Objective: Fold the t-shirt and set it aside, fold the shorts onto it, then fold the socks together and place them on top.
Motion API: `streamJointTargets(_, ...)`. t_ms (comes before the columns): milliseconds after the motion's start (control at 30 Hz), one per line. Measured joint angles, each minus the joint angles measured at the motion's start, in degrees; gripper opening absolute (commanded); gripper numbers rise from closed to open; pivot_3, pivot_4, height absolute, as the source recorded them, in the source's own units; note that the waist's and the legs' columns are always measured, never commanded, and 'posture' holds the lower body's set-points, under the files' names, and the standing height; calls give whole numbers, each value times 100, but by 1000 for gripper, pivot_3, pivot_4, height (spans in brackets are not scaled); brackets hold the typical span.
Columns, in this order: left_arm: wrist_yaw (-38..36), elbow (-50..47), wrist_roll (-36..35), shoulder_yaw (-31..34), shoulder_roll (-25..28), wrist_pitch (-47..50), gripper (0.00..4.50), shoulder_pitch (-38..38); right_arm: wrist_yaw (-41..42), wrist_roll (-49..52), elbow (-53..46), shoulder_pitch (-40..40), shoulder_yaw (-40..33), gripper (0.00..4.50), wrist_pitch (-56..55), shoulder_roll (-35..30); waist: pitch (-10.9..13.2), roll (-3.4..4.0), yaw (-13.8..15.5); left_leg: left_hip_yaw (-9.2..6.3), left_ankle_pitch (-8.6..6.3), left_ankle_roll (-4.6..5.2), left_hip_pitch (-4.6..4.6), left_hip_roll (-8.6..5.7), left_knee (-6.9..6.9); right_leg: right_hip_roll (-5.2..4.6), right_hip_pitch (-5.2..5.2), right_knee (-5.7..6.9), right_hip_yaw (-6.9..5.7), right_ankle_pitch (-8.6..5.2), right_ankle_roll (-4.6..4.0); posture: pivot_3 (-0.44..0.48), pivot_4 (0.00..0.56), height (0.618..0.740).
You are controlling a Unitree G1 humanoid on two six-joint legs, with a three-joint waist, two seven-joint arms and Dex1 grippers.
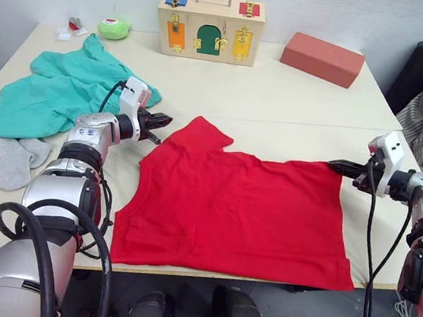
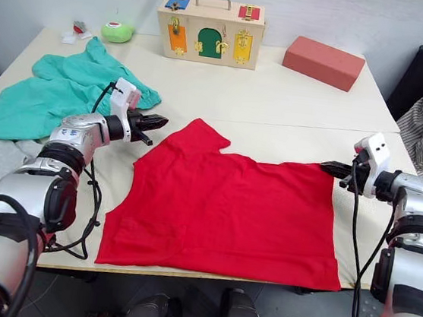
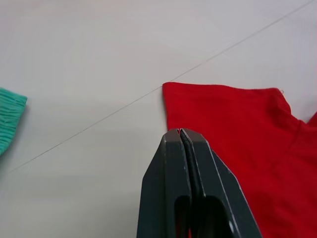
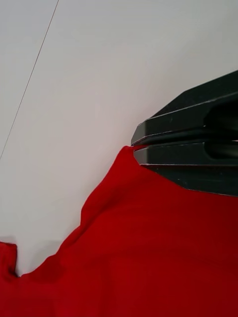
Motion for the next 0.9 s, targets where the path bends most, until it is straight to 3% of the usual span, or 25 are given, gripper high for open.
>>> streamJointTargets(67, 140, -1, 59, -72, -3, 29, 630, 65, 19, 24, -87, 132, -24, 0, -18, -2, 0, 0, -1, -1, 0, 0, 1, 1, 1, -1, 0, 0, 2, 0, 0, 0, 150, 740)
streamJointTargets(400, 1019, 49, 296, -256, -342, 596, 3705, 41, 12, 26, -319, 330, 29, 0, -138, 186, 0, 0, 13, -2, -1, 0, 1, 2, 21, -3, 0, 0, 4, 0, 0, 0, 150, 740)
streamJointTargets(633, 1245, 119, 344, -268, -479, 901, 3705, -154, 12, 27, -326, 331, 91, 0, -167, 190, 0, 0, 33, -2, -1, -1, 2, 1, 32, -5, 0, 2, 5, 0, 0, 0, 150, 740)
streamJointTargets(733, 1261, 121, 359, -265, -522, 894, 3121, -159, 16, 29, -352, 360, 99, 0, -204, 190, 0, 0, 34, -2, -2, -1, 2, 1, 35, -5, 0, 3, 6, 0, 0, 0, 150, 740)
streamJointTargets(900, 1061, 163, 381, -292, -593, 817, 1573, -158, 19, 45, -443, 484, 106, 0, -218, 208, 0, 0, 39, -1, -3, -2, 1, 0, 41, -6, 0, 4, 7, 0, 0, 0, 150, 740)
